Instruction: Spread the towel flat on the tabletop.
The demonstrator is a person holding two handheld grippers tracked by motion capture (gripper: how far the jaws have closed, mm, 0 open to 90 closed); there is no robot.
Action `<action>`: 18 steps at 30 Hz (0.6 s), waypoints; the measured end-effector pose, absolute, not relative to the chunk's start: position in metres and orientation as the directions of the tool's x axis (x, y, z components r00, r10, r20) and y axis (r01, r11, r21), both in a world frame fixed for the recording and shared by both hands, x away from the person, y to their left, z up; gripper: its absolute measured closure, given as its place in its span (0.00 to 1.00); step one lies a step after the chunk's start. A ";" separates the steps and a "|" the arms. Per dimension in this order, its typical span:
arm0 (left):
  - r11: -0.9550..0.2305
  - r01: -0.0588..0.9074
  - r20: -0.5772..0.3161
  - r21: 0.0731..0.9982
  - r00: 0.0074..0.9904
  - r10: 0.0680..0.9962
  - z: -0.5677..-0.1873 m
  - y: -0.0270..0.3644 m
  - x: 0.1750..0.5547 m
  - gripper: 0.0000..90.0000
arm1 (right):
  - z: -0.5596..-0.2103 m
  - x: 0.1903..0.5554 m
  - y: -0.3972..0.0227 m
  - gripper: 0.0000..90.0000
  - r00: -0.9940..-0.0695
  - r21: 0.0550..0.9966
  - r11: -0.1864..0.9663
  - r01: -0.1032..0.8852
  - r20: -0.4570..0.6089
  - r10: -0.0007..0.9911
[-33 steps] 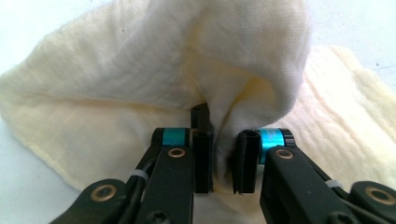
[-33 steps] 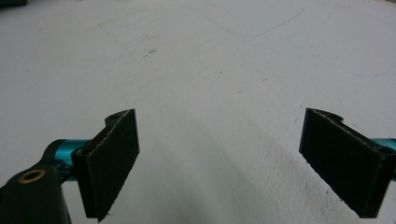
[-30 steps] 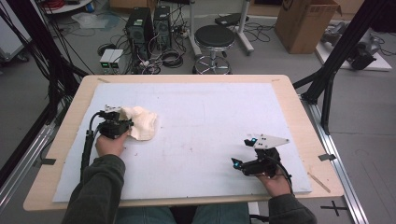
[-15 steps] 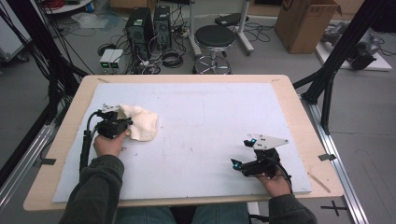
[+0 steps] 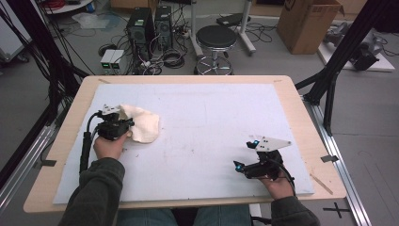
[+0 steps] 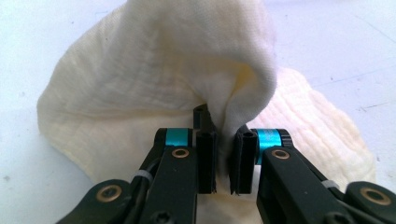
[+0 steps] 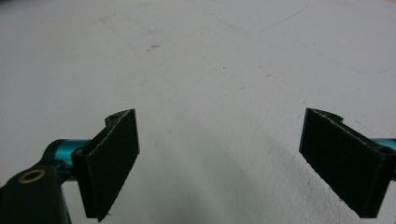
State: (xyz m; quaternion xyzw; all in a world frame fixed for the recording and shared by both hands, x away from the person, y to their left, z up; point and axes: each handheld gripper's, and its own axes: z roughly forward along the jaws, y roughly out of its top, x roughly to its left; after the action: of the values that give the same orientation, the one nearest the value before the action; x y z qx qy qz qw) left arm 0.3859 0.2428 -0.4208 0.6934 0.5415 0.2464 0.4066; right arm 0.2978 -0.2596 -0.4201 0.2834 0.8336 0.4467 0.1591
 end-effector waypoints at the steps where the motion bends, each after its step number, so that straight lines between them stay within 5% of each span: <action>1: -0.085 0.549 -0.098 0.831 0.295 0.950 -0.420 0.243 0.386 0.92 | -0.420 0.298 -0.260 0.13 -0.789 0.835 0.440 0.330 -0.012 0.615; 18: -0.106 0.506 -0.092 0.856 0.351 0.932 -0.409 0.234 0.373 0.92 | -0.419 0.298 -0.262 0.13 -0.787 0.839 0.436 0.326 -0.014 0.616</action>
State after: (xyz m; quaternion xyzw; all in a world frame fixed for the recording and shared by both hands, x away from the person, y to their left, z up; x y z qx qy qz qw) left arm 0.3731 0.2336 -0.4086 0.7009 0.5129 0.2484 0.4290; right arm 0.2979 -0.2616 -0.4193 0.2833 0.8317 0.4494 0.1614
